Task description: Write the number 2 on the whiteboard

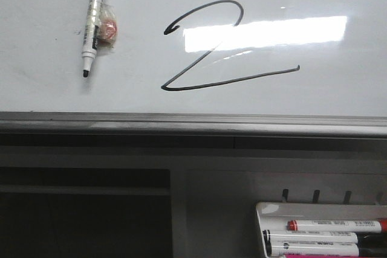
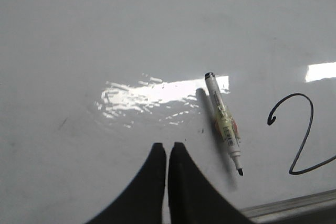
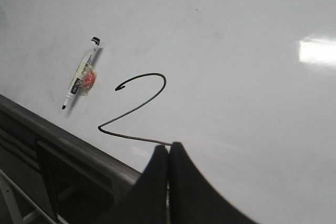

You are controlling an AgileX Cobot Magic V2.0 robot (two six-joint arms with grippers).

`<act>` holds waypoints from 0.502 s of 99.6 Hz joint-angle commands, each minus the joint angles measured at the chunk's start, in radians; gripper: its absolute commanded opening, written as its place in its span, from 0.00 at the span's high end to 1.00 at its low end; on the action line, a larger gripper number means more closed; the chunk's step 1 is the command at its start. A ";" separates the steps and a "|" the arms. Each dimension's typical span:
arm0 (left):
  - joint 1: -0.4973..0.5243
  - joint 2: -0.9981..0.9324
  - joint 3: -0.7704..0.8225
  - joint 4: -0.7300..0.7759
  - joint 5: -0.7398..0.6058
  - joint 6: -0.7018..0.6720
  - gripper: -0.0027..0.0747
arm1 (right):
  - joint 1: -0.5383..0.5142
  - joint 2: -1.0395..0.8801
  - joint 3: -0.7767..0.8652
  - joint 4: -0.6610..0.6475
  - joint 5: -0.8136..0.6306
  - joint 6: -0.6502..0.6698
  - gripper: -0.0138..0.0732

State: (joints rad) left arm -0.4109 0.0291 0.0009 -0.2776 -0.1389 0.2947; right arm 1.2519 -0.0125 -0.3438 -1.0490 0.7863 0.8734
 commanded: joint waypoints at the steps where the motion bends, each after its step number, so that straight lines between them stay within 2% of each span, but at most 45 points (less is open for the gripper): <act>1: 0.089 -0.042 0.010 0.094 0.098 -0.186 0.99 | 0.000 -0.015 -0.023 -0.057 -0.045 -0.002 0.92; 5: 0.124 -0.060 0.010 0.096 0.178 -0.195 0.99 | 0.000 -0.015 -0.023 -0.057 -0.045 -0.002 0.92; 16: 0.189 -0.058 0.010 0.092 0.288 -0.197 0.99 | 0.000 -0.015 -0.023 -0.057 -0.045 -0.002 0.92; 30: 0.213 -0.058 0.010 0.092 0.440 -0.197 0.99 | 0.000 -0.015 -0.023 -0.057 -0.045 -0.002 0.92; 50: 0.214 -0.058 0.010 0.079 0.435 -0.200 0.99 | 0.000 -0.015 -0.023 -0.057 -0.045 -0.002 0.92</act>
State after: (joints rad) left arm -0.2003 -0.0033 0.0009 -0.1852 0.3394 0.1065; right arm 1.2519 -0.0125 -0.3438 -1.0490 0.7863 0.8734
